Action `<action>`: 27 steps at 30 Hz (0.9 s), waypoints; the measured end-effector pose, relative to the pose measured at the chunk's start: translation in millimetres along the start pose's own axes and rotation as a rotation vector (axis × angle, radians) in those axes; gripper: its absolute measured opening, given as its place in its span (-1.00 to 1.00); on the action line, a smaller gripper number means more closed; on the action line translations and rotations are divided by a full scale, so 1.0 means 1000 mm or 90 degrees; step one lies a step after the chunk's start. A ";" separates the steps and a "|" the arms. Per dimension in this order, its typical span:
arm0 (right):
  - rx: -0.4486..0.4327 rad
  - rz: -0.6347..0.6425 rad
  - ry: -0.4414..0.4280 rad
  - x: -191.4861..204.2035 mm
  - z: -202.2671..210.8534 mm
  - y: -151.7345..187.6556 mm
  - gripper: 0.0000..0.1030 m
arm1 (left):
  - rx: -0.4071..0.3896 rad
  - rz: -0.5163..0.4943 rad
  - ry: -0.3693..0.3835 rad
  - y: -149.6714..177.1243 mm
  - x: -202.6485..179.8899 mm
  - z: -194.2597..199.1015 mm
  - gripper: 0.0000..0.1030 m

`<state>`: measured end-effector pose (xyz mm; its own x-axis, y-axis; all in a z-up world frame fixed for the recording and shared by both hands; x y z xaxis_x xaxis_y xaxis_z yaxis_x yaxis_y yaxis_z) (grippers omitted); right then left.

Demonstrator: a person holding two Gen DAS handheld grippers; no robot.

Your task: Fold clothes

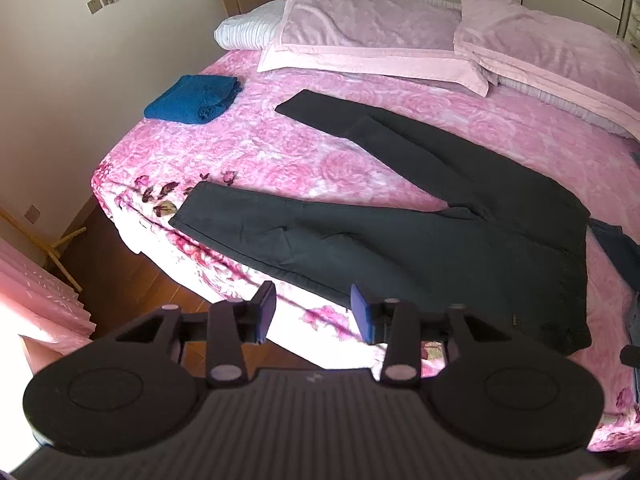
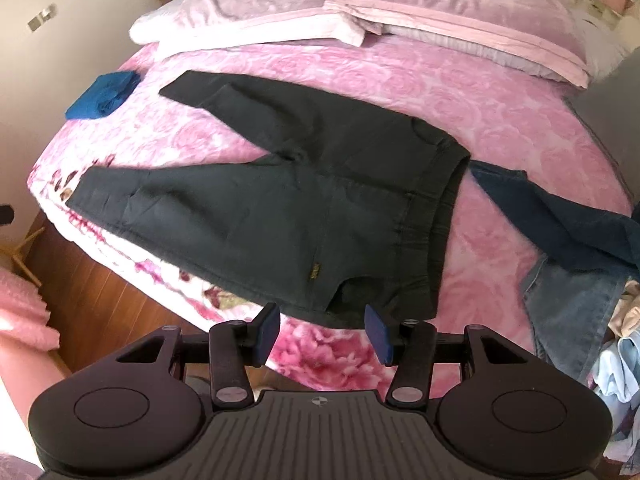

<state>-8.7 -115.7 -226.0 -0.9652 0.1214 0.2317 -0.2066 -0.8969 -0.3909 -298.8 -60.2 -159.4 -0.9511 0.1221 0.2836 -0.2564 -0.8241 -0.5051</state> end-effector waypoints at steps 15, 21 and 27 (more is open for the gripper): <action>-0.024 0.005 0.004 0.043 -0.010 -0.011 -0.01 | -0.020 -0.023 0.023 -0.010 0.027 -0.008 -0.25; -0.015 0.015 -0.013 0.058 -0.016 -0.016 -0.01 | -0.017 -0.015 0.013 -0.008 0.037 -0.003 -0.24; -0.003 0.079 -0.037 0.059 -0.023 -0.028 -0.01 | 0.000 0.020 -0.007 0.002 0.027 0.004 -0.23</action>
Point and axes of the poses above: each gripper's, at about its wrist camera, not at the fingertips, and z roughly against the way its jaws point, x to its left, y to its underside, the point moved 10 cm from there along -z, roughly the way its jaws point, and after that the axes turned 12 degrees about -z, right-handed, at the moved point
